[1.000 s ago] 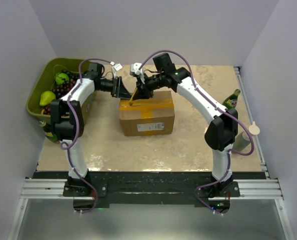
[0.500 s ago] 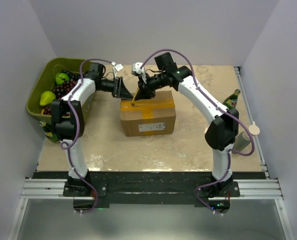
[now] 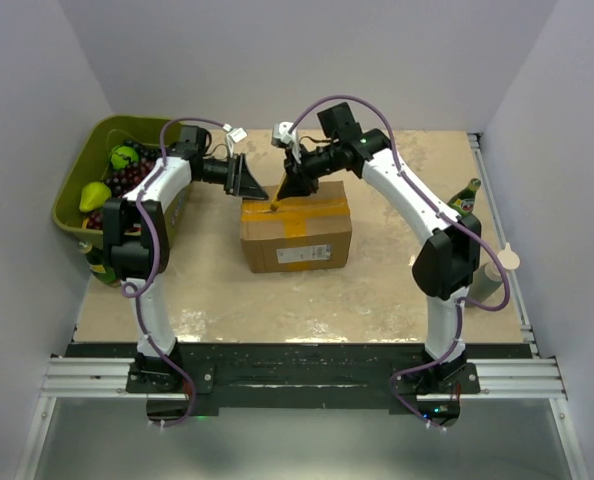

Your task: Unpack the express box

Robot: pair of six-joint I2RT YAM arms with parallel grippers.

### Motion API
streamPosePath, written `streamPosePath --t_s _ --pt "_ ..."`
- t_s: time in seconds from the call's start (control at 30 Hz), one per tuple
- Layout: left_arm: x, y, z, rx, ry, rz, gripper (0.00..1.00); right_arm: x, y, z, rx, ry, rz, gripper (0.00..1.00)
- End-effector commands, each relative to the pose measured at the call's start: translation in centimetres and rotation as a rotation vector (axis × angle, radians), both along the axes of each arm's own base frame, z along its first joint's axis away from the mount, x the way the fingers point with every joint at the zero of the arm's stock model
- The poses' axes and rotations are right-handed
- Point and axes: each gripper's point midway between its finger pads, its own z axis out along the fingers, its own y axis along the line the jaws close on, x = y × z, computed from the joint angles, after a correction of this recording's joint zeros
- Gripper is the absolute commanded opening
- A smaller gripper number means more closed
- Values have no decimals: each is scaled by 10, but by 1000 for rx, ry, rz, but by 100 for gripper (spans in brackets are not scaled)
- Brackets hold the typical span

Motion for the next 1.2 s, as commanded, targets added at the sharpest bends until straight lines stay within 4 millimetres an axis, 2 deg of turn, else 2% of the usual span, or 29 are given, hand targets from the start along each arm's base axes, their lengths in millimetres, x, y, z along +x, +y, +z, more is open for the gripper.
streamPosePath --t_s 0.0,0.67,1.17 --pt "9 11 -40 120 34 52 62 20 -46 -9 -110 5 -128 0" --pt "12 12 -42 133 27 55 62 11 -75 -15 -161 54 -151 0" --pt "11 12 -44 133 25 49 62 15 -110 -19 -222 78 -170 0"
